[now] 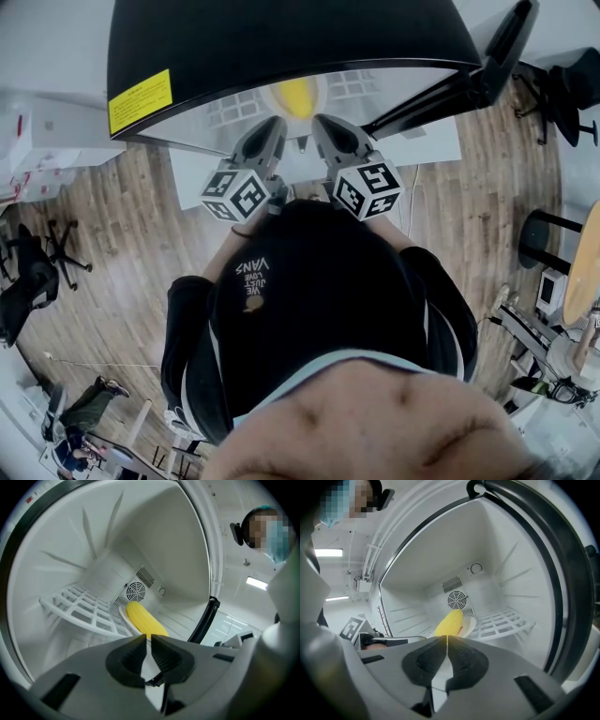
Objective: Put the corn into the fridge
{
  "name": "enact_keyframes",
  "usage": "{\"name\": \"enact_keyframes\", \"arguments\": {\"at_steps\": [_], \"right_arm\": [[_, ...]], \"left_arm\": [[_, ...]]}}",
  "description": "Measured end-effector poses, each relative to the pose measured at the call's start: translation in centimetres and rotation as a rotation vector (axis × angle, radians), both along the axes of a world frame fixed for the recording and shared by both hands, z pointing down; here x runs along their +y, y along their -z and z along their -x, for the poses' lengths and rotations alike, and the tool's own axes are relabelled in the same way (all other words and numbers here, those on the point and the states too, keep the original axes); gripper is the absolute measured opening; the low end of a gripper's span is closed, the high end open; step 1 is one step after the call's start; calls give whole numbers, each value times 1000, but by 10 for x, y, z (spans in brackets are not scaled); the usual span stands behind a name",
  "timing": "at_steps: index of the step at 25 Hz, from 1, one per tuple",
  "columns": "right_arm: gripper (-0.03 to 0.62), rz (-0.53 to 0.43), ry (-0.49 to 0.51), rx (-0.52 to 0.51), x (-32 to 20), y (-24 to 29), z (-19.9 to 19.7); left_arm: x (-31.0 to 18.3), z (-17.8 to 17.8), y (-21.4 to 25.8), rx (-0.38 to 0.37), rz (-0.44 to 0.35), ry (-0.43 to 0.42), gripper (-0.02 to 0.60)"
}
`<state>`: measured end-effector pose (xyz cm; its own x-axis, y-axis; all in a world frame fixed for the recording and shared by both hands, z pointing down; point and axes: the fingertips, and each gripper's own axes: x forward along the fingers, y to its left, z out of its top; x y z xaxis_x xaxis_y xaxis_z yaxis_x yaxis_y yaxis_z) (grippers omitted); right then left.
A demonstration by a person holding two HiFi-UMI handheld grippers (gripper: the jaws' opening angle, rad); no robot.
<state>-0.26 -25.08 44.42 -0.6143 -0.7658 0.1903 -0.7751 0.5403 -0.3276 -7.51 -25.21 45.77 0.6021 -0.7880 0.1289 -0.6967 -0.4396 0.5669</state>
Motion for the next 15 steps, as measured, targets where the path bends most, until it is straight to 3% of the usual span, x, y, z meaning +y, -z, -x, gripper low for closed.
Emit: {"name": "enact_keyframes", "arguments": {"at_steps": [15], "right_arm": [[18, -16, -10, 9, -26, 5, 0]], "left_arm": [[-16, 1, 0, 15, 14, 5, 39]]}}
